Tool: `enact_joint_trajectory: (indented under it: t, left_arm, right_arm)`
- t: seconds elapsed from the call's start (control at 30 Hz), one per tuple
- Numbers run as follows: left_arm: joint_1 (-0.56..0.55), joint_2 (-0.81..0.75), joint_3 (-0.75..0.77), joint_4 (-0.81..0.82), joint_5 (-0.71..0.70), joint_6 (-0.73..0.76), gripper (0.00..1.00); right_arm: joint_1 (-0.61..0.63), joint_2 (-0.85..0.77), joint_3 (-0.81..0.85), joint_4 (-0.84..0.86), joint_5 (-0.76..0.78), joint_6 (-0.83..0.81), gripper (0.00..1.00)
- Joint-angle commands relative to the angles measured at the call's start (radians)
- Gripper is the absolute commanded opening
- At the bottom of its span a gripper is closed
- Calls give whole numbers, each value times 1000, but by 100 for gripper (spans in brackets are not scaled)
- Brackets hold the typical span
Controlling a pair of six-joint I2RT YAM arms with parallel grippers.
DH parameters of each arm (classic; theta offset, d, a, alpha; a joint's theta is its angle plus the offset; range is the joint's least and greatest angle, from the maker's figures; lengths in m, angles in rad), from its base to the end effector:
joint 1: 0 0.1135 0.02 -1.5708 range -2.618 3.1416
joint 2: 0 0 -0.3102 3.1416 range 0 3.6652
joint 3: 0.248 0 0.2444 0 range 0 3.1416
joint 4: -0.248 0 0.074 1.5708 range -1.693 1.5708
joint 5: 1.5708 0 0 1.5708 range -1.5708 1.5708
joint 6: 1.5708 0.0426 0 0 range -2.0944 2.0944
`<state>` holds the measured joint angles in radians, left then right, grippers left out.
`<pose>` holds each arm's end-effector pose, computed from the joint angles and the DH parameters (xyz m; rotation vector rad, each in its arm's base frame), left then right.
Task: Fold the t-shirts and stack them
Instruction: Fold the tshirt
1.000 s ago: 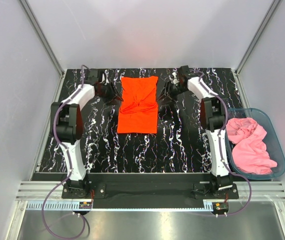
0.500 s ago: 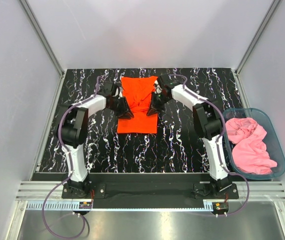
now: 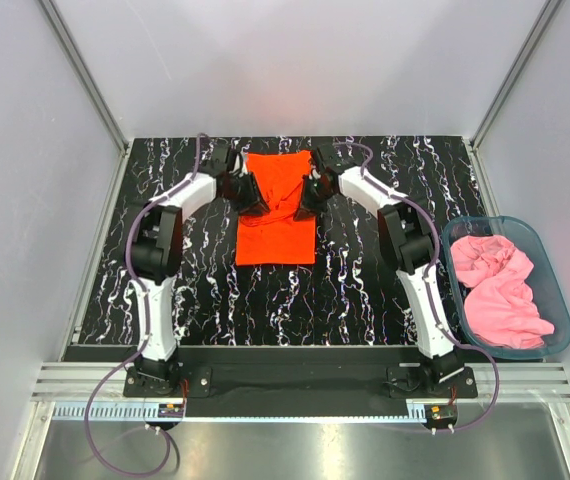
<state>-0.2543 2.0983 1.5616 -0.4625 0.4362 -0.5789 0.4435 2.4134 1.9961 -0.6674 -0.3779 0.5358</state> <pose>0.4517 -0.1360 0.2172 -0.2593 2.6579 -0.8570 0.4860 0.2483 0.1783 -0.0034 2.7843 0.7937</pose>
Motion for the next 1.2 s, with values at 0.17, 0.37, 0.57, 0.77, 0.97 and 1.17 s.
enact_joint_trajectory:
  t: [0.17,0.37,0.57,0.77,0.97,1.17]
  left_arm:
    - [0,10,321,-111,-140,79,38]
    - [-2,-239,5,-108,-116,71,47]
    - [-2,-294,-210,-30,-21,88,37]
    - [0,-177,-209,59,18,80,31]
    - [36,-61,-66,62,-1,93,30]
    - [88,77,102,64,42,59,31]
  right_arm:
    - [-51,173,461,-55,77,49,11]
    - [-51,141,564,-127,5,76,15]
    - [-31,0,316,-115,-76,23,19]
    - [-28,-148,8,44,-148,21,21]
    - [-26,-139,-82,89,-191,39,21]
    - [-42,-123,-69,89,-188,36,21]
